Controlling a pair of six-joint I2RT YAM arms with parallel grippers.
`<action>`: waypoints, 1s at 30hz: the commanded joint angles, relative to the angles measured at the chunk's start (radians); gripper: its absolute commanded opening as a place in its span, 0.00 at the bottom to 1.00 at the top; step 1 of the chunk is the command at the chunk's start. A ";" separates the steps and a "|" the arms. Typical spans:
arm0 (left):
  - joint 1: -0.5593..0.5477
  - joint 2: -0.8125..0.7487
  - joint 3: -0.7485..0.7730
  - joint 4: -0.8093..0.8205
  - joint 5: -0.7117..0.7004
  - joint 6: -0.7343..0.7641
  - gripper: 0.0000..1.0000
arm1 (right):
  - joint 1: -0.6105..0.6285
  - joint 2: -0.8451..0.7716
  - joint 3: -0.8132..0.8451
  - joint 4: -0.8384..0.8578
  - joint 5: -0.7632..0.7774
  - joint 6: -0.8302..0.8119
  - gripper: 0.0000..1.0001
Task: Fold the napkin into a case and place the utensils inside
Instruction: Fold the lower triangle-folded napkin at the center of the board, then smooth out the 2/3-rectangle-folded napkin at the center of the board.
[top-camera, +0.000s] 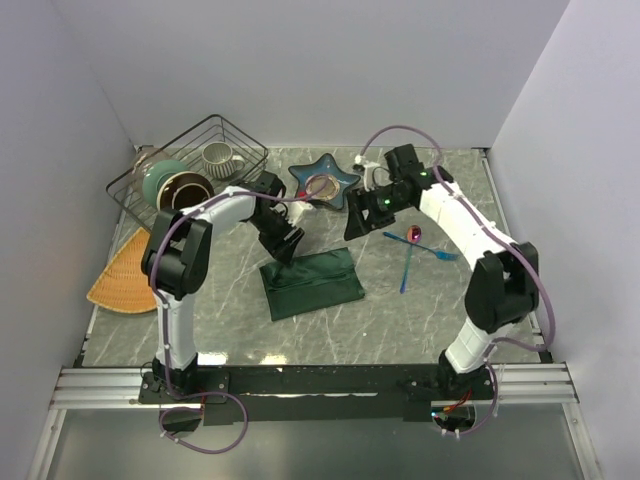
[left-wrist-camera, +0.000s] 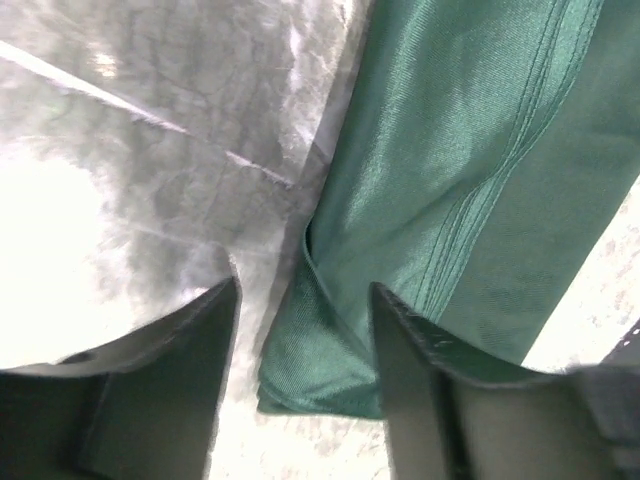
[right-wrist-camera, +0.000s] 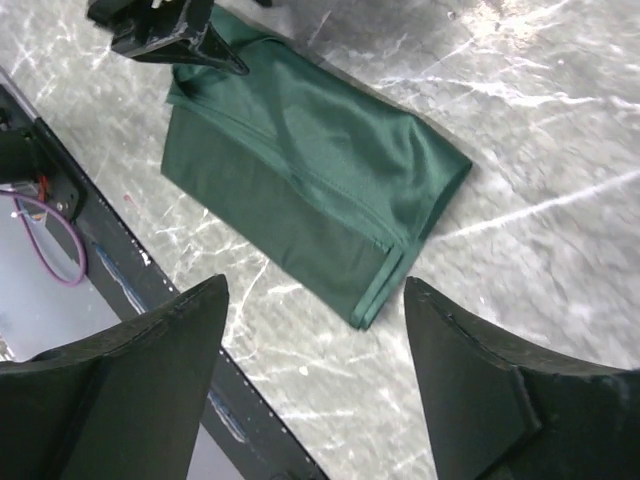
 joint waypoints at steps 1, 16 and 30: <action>-0.001 -0.151 0.032 0.002 -0.034 0.007 0.73 | -0.020 -0.140 0.050 -0.051 0.019 -0.047 0.81; 0.098 -0.881 -0.431 0.482 0.085 -0.158 0.99 | -0.018 -0.535 -0.111 0.262 0.229 -0.073 1.00; 0.118 -0.895 -0.598 0.203 0.121 0.051 0.53 | 0.051 -0.152 -0.148 0.176 0.021 0.081 0.95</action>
